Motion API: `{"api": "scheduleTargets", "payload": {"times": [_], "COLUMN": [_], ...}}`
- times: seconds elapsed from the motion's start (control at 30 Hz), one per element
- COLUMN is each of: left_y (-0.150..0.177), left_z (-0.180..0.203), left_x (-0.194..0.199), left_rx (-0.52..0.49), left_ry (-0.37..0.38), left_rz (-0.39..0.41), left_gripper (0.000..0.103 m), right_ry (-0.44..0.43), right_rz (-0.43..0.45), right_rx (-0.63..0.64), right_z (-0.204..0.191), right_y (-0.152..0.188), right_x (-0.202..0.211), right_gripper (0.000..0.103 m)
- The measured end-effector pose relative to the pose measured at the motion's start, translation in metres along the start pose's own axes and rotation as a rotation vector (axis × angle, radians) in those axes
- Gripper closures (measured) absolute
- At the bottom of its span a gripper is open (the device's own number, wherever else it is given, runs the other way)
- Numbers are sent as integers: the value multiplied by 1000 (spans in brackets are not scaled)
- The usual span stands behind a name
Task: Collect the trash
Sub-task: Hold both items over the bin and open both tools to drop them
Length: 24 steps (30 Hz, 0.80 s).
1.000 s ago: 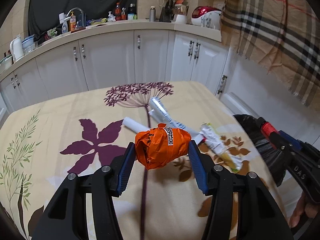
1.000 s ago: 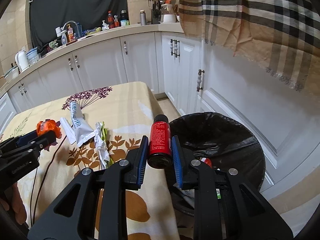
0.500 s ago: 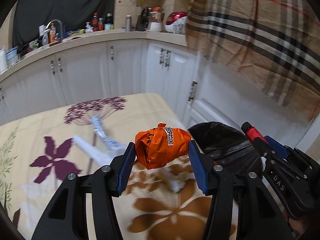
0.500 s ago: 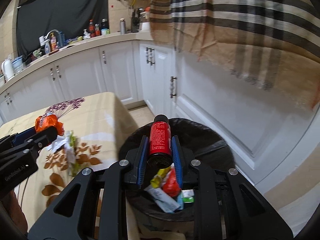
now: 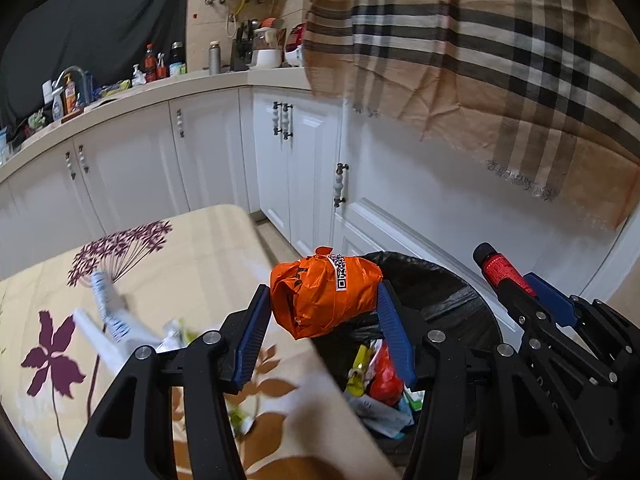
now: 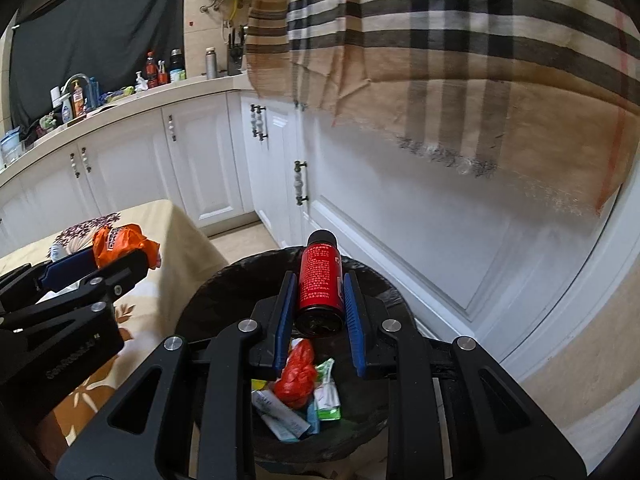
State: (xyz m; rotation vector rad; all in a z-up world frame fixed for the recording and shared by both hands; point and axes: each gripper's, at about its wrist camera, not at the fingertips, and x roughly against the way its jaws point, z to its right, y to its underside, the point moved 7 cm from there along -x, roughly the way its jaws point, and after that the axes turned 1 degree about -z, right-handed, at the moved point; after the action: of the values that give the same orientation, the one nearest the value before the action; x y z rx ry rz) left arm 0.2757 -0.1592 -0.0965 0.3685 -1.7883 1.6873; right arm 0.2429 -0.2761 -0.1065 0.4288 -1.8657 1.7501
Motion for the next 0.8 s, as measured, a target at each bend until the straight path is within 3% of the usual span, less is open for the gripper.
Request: {"api": "scheduleTargets", "payload": {"times": [0.17, 0.27, 0.33, 0.8], "left_y": [-1, 3, 5, 15], "left_z": [12, 12, 9, -46], "left_x": [-18, -28, -29, 7], "left_rx": [-10, 0, 15, 91], "left_ry": [2, -8, -7, -63], "left_rz": [-27, -55, -64, -58], "left_gripper": [48, 36, 34, 30], "right_ry": [17, 27, 33, -39], "right_rz": [0, -13, -15, -24], "right_rx": [-11, -15, -19, -8], "right_z": [12, 15, 17, -16], "right_y": [1, 3, 5, 6], "right_x": [-12, -19, -21, -4], "right_gripper": [79, 67, 66, 66]}}
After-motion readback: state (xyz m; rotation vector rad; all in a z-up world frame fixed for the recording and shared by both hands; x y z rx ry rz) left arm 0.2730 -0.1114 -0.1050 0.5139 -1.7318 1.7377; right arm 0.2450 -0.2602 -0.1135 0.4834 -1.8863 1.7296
